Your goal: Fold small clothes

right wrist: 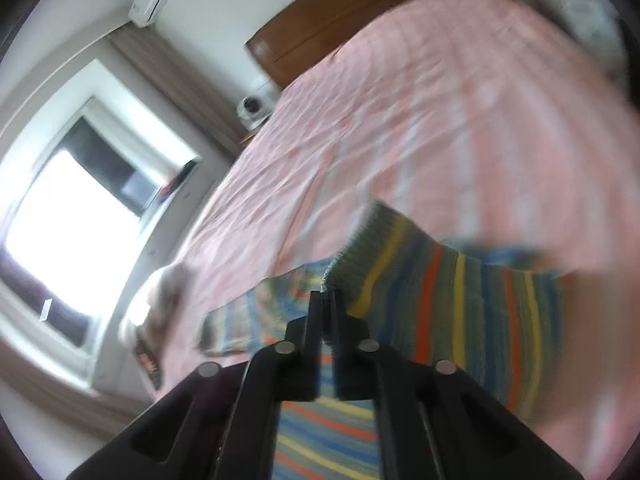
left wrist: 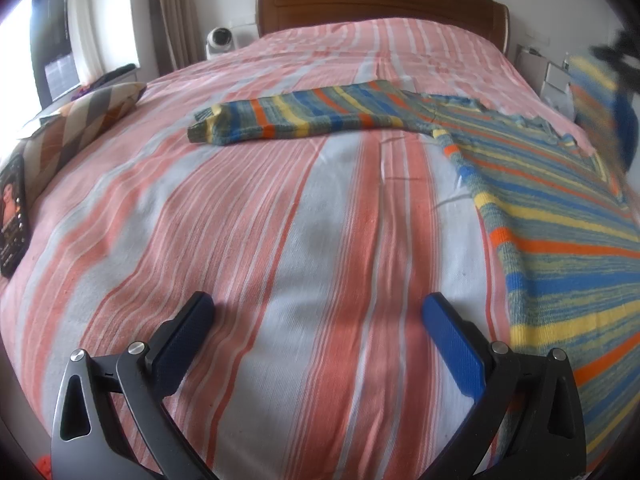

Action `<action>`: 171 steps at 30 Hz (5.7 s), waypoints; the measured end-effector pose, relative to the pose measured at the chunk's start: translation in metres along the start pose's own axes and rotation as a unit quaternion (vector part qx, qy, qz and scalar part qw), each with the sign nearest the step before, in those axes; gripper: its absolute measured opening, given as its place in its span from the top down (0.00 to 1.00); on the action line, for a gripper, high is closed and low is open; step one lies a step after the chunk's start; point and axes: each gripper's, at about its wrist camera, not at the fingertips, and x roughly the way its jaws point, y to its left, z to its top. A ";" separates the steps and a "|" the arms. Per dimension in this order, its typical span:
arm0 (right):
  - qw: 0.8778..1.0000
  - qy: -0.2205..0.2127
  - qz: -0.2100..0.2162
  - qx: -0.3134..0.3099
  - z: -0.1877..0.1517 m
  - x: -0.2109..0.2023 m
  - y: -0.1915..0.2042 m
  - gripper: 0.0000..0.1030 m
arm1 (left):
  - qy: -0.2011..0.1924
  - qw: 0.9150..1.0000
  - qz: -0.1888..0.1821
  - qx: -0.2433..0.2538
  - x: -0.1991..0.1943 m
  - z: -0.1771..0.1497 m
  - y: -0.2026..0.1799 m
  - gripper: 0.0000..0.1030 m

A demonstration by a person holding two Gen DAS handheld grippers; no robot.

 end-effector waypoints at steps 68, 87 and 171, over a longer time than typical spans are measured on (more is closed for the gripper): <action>0.979 -0.139 -0.143 0.035 -0.243 -0.158 -0.228 0.35 | -0.008 1.000 0.002 -0.001 -0.002 0.002 0.002 0.00; 0.979 -0.137 -0.148 0.031 -0.243 -0.156 -0.230 0.35 | 0.064 0.989 -0.107 -0.076 -0.005 0.110 0.092 0.01; 0.979 -0.135 -0.155 0.023 -0.239 -0.152 -0.229 0.35 | 0.005 1.000 -0.013 -0.008 0.030 0.029 0.029 0.00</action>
